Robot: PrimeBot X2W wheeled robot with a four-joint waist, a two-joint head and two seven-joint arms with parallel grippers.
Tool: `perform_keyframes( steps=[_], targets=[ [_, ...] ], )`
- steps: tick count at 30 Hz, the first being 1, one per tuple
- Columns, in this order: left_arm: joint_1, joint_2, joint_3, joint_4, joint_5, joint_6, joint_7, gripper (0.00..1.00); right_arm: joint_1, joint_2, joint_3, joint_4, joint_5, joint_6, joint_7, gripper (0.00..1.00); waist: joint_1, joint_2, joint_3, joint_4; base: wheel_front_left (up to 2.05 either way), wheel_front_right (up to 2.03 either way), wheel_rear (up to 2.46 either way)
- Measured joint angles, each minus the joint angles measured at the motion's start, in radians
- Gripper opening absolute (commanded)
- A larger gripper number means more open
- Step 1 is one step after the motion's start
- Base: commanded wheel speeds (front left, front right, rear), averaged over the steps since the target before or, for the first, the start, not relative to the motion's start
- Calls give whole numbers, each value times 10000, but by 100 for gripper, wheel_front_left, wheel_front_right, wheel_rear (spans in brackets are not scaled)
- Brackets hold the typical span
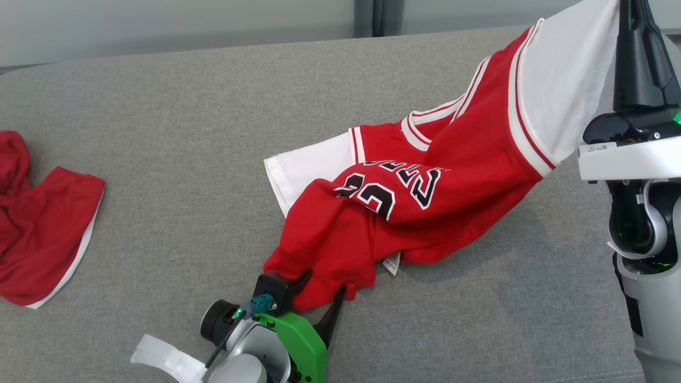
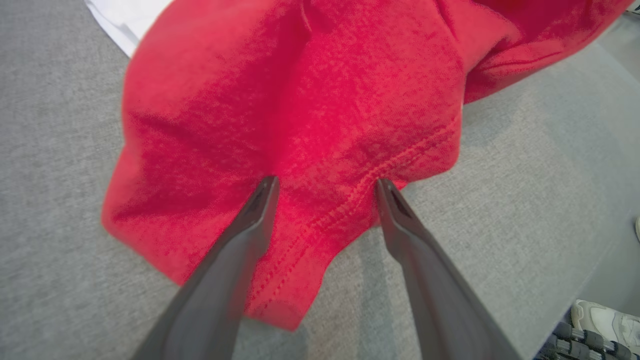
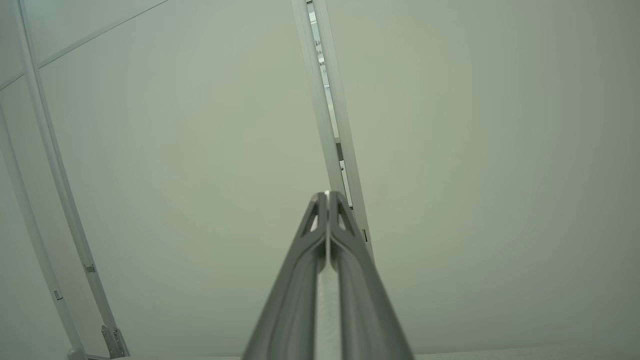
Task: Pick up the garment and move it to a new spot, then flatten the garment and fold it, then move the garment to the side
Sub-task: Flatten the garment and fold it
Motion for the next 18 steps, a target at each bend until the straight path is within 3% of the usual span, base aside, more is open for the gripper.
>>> perform_keyframes(
  steps=[2,4,5,13,18],
  targets=[
    [-147,-6,4,305,36,50,-42,100,0,2,13,-138,-2,-10,61,0,0,0,115,-42,0,0,0],
    [-276,-8,-31,631,136,50,-140,40,-1,4,25,-255,-12,-81,123,0,0,0,231,-90,0,0,0],
    [-339,-15,-42,761,144,46,-236,0,-1,4,25,-295,-15,-81,128,0,0,0,285,-114,0,0,0],
    [-827,-29,65,1398,236,-274,-740,0,12,21,-134,-500,-100,-180,188,0,0,0,534,-236,0,0,0],
    [-809,134,794,1014,-729,-546,-813,0,127,33,-581,-725,-105,-286,-56,0,0,0,410,-165,0,0,0]
  ],
)
